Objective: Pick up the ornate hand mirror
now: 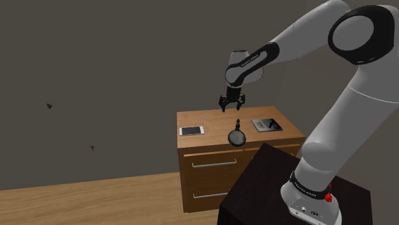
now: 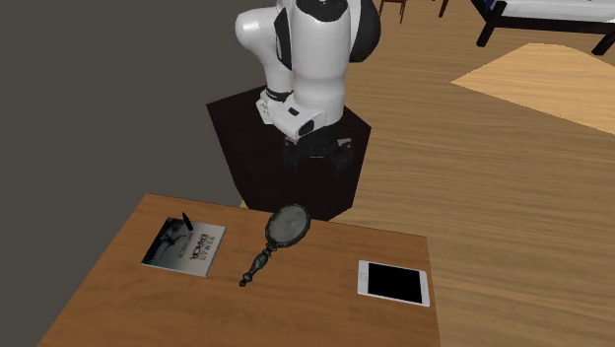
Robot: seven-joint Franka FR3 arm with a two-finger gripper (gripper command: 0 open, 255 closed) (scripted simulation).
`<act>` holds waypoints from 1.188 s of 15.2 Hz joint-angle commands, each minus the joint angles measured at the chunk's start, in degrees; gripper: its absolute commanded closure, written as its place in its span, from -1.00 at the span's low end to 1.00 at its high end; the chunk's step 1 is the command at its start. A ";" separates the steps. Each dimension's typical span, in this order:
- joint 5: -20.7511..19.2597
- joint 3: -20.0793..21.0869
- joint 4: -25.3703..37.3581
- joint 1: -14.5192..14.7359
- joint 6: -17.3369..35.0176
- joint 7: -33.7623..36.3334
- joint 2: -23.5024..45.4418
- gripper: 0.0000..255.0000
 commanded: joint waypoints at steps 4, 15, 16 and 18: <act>1.46 -2.05 3.61 -2.14 5.41 2.83 9.66 -1.00; 8.55 -5.13 12.50 -7.94 14.19 6.20 29.27 -1.00; 9.33 -5.23 13.45 -8.61 14.78 6.43 31.01 -1.00; 10.74 -5.35 15.23 -9.90 15.78 6.86 34.16 -1.00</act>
